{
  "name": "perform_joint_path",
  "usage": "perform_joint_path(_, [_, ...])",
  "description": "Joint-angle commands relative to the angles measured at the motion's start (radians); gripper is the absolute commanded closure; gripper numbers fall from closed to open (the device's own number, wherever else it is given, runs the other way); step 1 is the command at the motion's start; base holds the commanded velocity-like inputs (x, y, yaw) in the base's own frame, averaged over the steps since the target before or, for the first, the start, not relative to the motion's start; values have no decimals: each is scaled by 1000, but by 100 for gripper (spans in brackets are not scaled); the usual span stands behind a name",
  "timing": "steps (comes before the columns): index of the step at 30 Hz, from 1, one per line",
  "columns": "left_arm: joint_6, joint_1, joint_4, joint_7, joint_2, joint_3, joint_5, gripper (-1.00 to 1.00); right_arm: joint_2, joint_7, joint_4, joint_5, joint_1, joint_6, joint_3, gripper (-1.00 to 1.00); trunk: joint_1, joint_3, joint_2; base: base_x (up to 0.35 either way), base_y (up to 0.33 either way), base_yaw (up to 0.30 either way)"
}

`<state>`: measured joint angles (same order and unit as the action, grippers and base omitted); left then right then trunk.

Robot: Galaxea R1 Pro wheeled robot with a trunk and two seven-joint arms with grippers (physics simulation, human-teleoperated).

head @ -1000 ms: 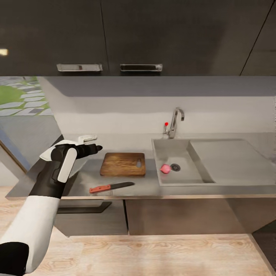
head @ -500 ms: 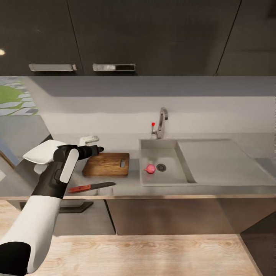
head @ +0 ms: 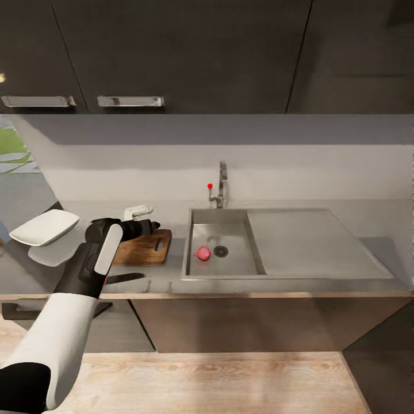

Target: In the kitchen, take the Vidalia onion out of the sink, dice it on the chopping board with the paring knife, put the diced onion into the bowl on the countertop, then place both the paring knife and the chopping board into the sink.

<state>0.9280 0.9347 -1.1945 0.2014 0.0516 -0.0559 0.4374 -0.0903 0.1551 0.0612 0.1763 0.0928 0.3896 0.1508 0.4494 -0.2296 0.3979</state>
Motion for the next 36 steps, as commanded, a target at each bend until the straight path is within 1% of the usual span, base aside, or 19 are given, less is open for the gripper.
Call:
perform_joint_path(1, [3, 1, 0, 10, 0, -2, 10, -100, 0, 3, 0, 9, 1, 3, 9, -100, 1, -2, 2, 0, -319, 0])
perform_joint_path(19, [2, 1, 22, 10, -1, -2, 10, -100, 0, 3, -1, 9, 1, 3, 9, -100, 1, -2, 2, 0, -319, 0])
perform_joint_path(23, [1, 1, 37, 10, -1, -2, 10, -100, 8, 3, -1, 9, 1, 2, 9, -100, 1, -2, 2, 0, -319, 0])
perform_joint_path(30, [-1, 1, 50, 10, -1, -3, 10, -100, 13, 3, -1, 10, 1, 1, 9, -100, 1, -2, 2, 0, -319, 0])
perform_joint_path(36, [-4, 1, 89, 9, -14, -4, 10, -100, 13, 3, -1, 10, 1, 0, 9, -100, 1, -2, 2, 0, -296, 0])
